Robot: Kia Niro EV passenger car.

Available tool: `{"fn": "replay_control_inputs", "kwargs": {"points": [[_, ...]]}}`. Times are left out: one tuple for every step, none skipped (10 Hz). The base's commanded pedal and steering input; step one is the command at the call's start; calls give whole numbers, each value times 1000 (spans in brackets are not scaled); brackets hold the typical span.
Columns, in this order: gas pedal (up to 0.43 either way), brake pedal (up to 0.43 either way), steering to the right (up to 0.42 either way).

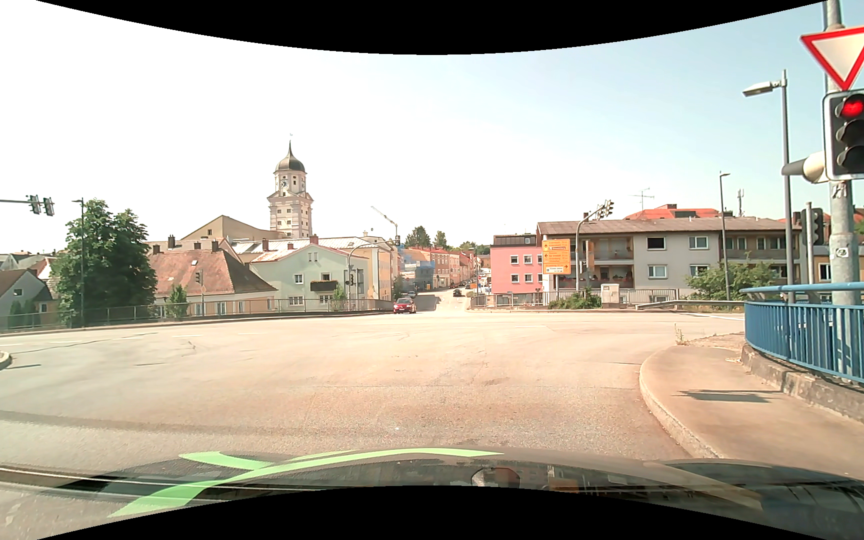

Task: Follow the waypoints while adhering to traffic rules and regulations

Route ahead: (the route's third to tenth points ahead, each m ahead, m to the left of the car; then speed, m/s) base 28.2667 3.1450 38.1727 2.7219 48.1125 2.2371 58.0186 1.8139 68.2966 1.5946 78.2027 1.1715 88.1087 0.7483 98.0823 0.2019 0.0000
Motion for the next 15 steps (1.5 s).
{"fn": "replay_control_inputs", "kwargs": {"points": [[0, 268, -7], [0, 268, -7], [0, 268, -7], [0, 274, -7], [0, 268, -7], [0, 274, -7], [0, 268, -6], [0, 274, -7], [0, 268, -7], [0, 268, -7], [0, 274, -7], [0, 274, -7], [0, 268, -7], [0, 268, -7], [0, 268, -7]]}}
